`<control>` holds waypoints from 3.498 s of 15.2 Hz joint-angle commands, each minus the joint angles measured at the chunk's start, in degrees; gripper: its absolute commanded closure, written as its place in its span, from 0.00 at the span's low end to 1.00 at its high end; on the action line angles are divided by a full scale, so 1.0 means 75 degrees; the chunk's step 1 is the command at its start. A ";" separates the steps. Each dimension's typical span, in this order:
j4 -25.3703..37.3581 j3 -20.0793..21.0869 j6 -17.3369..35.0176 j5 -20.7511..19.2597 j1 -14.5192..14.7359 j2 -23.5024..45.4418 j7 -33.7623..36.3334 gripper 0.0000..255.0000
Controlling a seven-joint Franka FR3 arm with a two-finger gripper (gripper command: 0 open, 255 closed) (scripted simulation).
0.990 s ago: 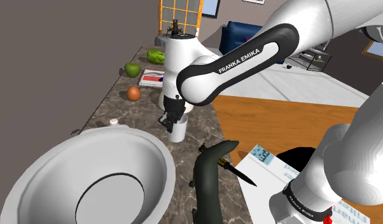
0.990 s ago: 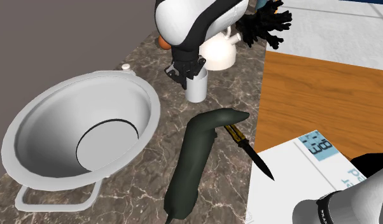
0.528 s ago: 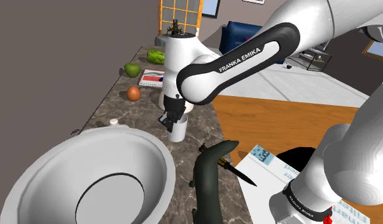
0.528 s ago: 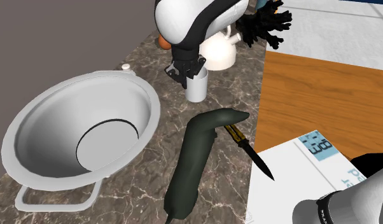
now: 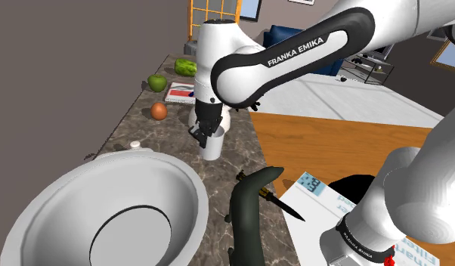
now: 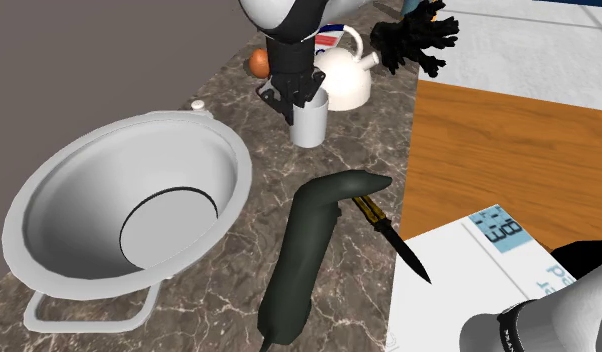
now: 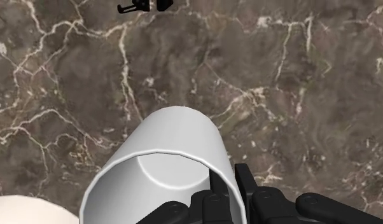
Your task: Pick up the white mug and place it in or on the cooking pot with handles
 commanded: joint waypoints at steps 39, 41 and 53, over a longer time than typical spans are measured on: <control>0.3499 0.0907 -0.3551 0.0029 0.0704 0.0000 0.1507 1.00; 0.3850 0.1115 -0.3661 -0.0075 0.0881 0.0274 0.1907 1.00; 0.7090 0.2012 -0.4817 -0.1273 0.2497 0.2750 0.4251 1.00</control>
